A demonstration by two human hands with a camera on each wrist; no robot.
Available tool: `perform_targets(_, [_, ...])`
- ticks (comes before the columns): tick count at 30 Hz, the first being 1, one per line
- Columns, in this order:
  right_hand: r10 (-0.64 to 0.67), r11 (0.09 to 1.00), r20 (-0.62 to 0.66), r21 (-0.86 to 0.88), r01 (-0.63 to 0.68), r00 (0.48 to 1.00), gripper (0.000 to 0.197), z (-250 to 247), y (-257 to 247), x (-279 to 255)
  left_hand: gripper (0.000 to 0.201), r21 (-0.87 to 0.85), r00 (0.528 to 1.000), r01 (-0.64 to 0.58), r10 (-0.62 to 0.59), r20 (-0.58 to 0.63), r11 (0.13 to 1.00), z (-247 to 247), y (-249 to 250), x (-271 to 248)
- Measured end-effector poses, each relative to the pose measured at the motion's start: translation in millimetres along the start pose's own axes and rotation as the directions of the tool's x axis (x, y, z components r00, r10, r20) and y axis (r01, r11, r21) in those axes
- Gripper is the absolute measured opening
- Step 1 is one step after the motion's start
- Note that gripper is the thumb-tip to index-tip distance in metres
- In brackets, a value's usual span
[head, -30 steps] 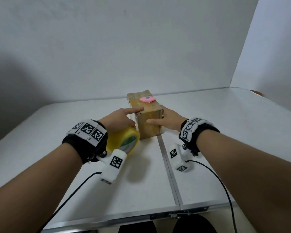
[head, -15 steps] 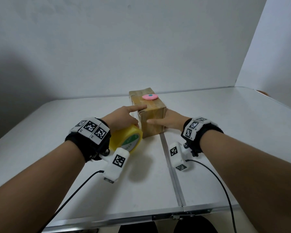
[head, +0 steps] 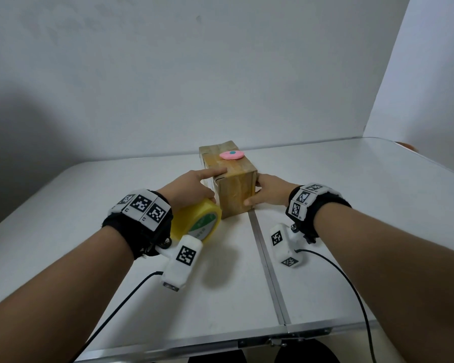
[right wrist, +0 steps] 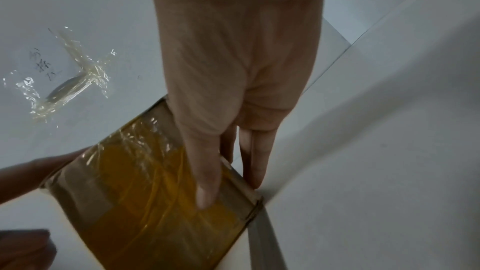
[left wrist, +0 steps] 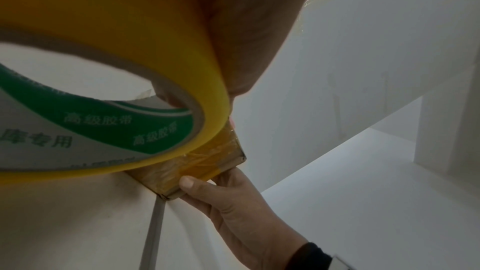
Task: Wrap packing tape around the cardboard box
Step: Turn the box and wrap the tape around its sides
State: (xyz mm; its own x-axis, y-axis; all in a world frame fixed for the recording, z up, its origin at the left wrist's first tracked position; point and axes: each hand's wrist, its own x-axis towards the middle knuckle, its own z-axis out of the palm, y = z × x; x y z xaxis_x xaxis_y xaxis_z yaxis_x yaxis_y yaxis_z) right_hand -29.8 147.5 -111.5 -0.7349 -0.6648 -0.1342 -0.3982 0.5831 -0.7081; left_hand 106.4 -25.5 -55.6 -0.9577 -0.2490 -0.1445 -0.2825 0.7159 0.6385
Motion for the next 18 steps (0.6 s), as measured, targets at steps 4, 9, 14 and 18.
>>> perform_targets(4, [-0.011, 0.976, 0.041, 0.219, 0.002, 0.999, 0.061, -2.0, 0.5, 0.8, 0.067, -0.005, 1.0, -0.001, 0.001, -0.001, 1.0, 0.5, -0.9, 1.5])
perform_targets(9, [-0.002, 1.0, -0.017, 0.004, 0.002, 1.0, 0.06, -2.2, -1.8, 0.9, 0.067, -0.02, 1.0, 0.001, -0.001, -0.005, 1.0, 1.8, -1.5, 1.8])
perform_targets(14, [0.0, 0.995, -0.05, -0.101, -0.005, 0.999, 0.062, 2.6, -6.8, -6.8, 0.066, -0.046, 1.0, 0.012, -0.013, -0.014, 0.999, 3.3, -1.0, -1.9])
perform_targets(18, [0.022, 1.0, -0.034, -0.015, -0.023, 0.999, 0.058, 3.5, -12.6, -8.2, 0.063, -0.093, 1.0, 0.014, -0.015, -0.003, 0.996, 2.0, -1.9, -5.3])
